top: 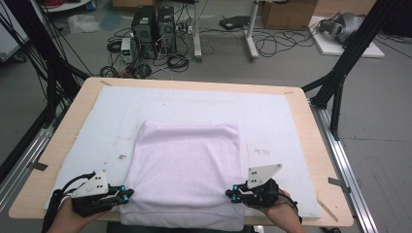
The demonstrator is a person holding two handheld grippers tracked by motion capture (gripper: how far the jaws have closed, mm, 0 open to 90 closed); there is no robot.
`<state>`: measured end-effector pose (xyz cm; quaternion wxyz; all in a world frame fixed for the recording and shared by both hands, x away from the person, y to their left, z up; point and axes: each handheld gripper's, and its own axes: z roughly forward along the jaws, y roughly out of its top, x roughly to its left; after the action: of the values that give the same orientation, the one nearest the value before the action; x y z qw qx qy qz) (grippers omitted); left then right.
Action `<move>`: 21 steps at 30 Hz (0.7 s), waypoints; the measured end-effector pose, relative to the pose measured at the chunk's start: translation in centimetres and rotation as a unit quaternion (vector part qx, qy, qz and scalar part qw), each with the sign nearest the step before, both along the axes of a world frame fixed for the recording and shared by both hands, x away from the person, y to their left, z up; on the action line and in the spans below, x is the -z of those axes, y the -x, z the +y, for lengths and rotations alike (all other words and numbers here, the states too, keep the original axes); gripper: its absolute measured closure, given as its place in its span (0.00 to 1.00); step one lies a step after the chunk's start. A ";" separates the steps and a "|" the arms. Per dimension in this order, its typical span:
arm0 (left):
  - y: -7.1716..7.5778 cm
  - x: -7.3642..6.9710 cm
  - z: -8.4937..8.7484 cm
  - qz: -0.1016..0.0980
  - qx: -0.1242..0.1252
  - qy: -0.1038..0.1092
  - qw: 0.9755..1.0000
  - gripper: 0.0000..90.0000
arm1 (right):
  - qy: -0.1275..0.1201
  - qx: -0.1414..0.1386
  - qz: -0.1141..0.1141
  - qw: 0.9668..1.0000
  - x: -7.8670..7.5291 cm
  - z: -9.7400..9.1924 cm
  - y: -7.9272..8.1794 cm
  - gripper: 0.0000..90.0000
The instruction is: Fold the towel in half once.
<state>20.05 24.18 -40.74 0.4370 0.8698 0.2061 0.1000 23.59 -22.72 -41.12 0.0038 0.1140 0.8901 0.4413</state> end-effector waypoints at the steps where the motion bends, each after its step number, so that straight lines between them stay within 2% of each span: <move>1: -0.1 0.0 0.0 -0.002 -0.008 -0.001 1.000 0.93 | 0.001 -0.003 0.003 1.000 -0.1 -0.1 0.1 0.96; 2: -0.3 0.0 0.1 -0.001 -0.011 -0.002 1.000 0.84 | 0.003 0.000 0.008 1.000 -0.1 -0.2 -0.1 0.91; 4: -1.1 0.1 0.3 -0.002 -0.019 0.000 1.000 0.80 | -0.004 0.012 0.012 1.000 0.0 -0.4 -0.7 0.81; 7: -2.7 0.1 0.3 -0.007 -0.036 0.003 0.999 0.76 | -0.010 0.034 0.011 0.999 0.0 -0.4 -2.0 0.72; 9: -4.0 -0.1 0.3 -0.014 -0.047 0.005 0.999 0.75 | -0.001 0.054 0.005 0.999 -0.1 -0.4 -3.4 0.70; 11: -5.7 -0.3 0.3 -0.016 -0.060 0.006 0.998 0.72 | -0.003 0.076 0.002 0.997 -0.2 -0.6 -5.2 0.68; 15: -9.9 -0.6 0.2 -0.018 -0.092 0.003 0.996 0.67 | 0.011 0.114 -0.003 0.993 -0.7 -0.8 -9.2 0.65; 17: -12.2 -0.7 0.2 -0.012 -0.110 0.003 0.994 0.65 | 0.016 0.131 -0.012 0.991 -1.0 -1.0 -11.2 0.63; 19: -14.4 -0.6 0.2 -0.014 -0.135 0.014 0.991 0.63 | 0.019 0.145 -0.013 0.989 -1.4 -1.1 -13.1 0.62; 21: -16.4 -0.3 0.3 0.001 -0.152 0.017 0.988 0.61 | 0.016 0.157 -0.015 0.987 -1.6 -1.1 -14.7 0.62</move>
<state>36.48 24.44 -40.39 0.4314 0.8210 0.3375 0.1611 38.34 -23.85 -39.47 0.0883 0.2459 0.8678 0.4227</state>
